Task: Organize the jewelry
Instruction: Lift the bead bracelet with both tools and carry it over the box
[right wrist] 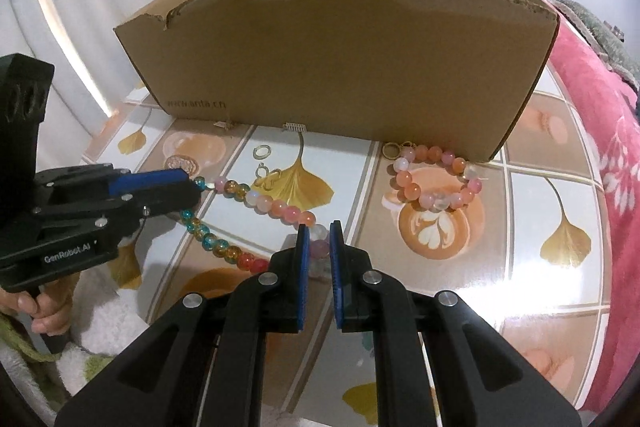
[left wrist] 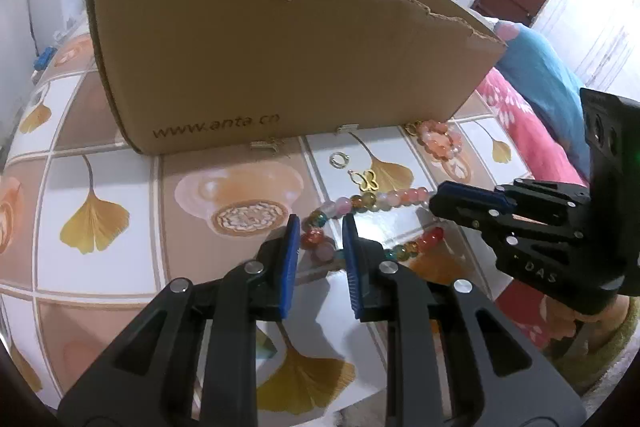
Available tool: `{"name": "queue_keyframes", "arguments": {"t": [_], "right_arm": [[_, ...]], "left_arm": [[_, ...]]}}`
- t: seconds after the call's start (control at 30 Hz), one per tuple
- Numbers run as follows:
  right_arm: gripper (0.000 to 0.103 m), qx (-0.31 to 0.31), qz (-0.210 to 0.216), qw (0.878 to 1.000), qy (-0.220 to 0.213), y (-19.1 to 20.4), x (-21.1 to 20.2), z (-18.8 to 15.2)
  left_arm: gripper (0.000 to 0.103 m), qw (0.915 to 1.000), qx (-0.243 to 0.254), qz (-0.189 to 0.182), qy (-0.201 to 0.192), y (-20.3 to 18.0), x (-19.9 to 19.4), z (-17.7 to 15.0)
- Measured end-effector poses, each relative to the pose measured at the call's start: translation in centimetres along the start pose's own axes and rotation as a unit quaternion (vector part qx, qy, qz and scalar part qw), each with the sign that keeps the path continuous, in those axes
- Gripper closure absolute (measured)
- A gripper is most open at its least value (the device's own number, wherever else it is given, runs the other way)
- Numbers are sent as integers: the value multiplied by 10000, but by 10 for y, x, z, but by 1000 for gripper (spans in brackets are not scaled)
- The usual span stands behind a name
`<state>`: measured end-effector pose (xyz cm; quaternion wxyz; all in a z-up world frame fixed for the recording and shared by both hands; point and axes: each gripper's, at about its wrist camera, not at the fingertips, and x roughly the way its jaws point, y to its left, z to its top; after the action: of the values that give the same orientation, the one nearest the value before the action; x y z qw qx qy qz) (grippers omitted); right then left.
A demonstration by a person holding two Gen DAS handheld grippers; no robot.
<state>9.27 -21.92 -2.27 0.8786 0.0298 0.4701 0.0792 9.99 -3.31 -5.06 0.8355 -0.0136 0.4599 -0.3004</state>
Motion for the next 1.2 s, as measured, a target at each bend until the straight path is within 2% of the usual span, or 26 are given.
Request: {"name": "queue_keyframes", "arguments": {"t": [0.27, 0.33, 0.37, 0.73, 1.0, 1.13, 1.2], "right_arm": [[89, -108, 48, 9999, 44, -1, 1, 0], [89, -168, -4, 9998, 49, 2, 2, 1], [89, -211, -28, 9998, 53, 3, 2, 1], [93, -210, -113, 9997, -72, 10, 2, 0], [93, -314, -158, 9969, -710, 22, -43, 13], [93, -572, -171, 9904, -1243, 35, -73, 36], [93, -731, -141, 9854, -1529, 42, -87, 51]], "left_arm": [[84, 9990, 250, 340, 119, -13, 2, -2], [92, 9983, 341, 457, 116, -18, 5, -1], [92, 9979, 390, 504, 105, -21, 7, -2], [94, 9961, 592, 659, -66, -30, 6, -6], [94, 9942, 614, 518, -717, -37, -42, 7], [94, 9880, 780, 564, -1206, -42, -75, 24], [94, 9822, 902, 625, -1523, -45, -95, 36]]}}
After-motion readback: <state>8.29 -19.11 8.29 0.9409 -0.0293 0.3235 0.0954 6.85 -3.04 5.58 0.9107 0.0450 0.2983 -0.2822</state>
